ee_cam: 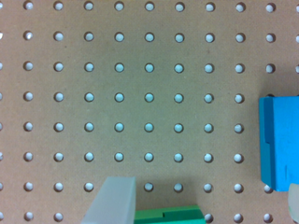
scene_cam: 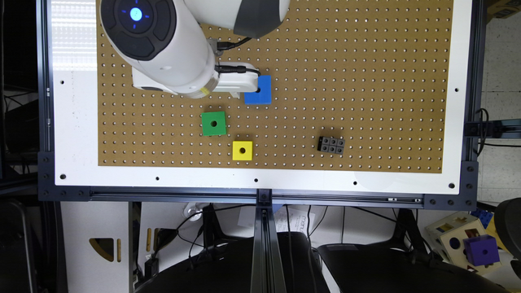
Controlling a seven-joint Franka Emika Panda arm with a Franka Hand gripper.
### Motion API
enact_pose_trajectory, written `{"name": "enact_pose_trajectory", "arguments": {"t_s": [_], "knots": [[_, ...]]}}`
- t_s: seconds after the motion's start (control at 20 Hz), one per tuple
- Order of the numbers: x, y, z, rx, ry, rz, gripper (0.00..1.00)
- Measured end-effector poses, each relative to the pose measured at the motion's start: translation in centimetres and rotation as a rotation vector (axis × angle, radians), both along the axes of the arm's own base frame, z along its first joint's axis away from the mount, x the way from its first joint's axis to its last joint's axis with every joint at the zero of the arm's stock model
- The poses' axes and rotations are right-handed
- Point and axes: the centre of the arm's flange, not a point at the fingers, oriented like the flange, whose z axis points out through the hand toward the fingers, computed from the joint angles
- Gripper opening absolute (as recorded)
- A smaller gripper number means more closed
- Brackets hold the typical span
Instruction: Pick up green block.
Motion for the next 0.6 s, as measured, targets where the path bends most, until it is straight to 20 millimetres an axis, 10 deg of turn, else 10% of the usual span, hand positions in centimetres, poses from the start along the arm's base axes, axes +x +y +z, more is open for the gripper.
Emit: {"name": "enact_pose_trajectory", "arguments": {"t_s": [0.6], "knots": [[2.6,-1.7,0.2,-0.004,-0.029,-0.021,1.0]]}}
